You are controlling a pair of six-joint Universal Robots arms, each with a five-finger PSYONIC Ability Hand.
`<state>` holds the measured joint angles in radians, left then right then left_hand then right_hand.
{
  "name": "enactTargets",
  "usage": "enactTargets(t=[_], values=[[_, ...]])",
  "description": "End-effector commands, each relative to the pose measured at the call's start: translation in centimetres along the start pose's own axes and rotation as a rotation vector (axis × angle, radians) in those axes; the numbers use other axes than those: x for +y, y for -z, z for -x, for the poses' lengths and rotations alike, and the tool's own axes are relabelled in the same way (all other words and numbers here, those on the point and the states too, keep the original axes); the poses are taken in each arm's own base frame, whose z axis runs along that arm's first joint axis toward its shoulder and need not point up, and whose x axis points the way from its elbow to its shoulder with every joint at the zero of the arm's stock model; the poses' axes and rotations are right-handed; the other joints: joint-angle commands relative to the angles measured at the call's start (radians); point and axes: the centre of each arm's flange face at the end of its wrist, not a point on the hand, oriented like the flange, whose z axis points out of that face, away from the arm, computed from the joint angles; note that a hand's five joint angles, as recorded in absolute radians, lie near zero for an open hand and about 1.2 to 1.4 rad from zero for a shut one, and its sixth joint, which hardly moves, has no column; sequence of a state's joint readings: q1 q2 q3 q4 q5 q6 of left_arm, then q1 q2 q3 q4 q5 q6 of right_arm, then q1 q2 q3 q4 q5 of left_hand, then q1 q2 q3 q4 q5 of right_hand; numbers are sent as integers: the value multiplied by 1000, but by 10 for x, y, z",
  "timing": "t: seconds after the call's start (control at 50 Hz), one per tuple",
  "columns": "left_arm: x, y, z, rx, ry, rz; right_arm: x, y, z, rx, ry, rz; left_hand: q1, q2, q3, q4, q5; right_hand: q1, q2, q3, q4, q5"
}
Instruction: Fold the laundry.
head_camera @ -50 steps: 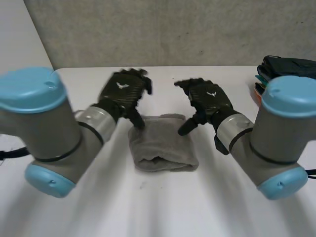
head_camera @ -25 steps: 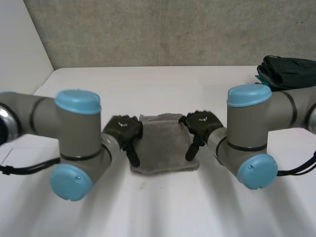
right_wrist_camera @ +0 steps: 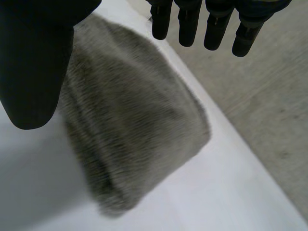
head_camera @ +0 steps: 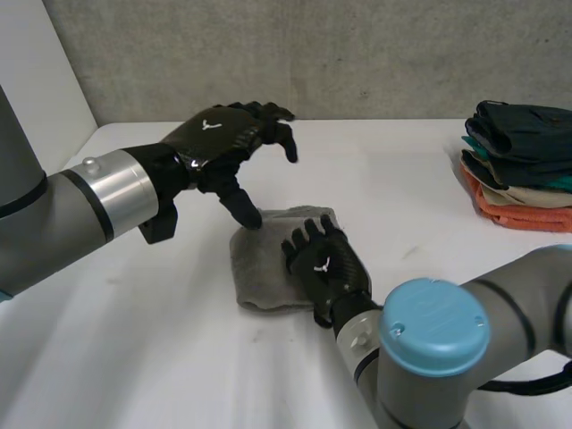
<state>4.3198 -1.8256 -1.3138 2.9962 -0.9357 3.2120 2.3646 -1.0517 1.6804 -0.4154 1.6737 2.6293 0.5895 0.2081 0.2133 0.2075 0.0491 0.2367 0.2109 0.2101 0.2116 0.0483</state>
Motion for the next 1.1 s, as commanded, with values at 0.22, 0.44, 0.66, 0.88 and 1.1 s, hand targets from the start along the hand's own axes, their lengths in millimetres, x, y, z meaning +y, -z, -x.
enactTargets(t=[0.22, 0.44, 0.66, 0.88, 1.1], values=[[8, -2, -13, 45, 25, 9, 29, -51, 12, 44, 13, -48, -415, -34, -39, -33, -49, 23, 49, 49, 48, 37], [8, -2, -8, 27, 32, 11, 28, -71, 8, 55, 9, -86, -415, -34, -39, -33, -49, 184, 210, 211, 209, 198], [7, -1, -4, 16, 31, 8, 15, -87, -5, 86, -5, -146, -415, -34, -39, -33, -49, 287, 313, 313, 312, 301], [-6, 1, 4, -14, 5, -30, -27, -114, -49, 189, -52, -327, -415, -34, -39, -33, -49, 1160, 1185, 1186, 1185, 1173], [-46, 11, 24, -139, -40, -165, -91, -128, -159, 448, -83, -542, -415, -34, -39, -33, -49, 1160, 1185, 1186, 1185, 1173]])
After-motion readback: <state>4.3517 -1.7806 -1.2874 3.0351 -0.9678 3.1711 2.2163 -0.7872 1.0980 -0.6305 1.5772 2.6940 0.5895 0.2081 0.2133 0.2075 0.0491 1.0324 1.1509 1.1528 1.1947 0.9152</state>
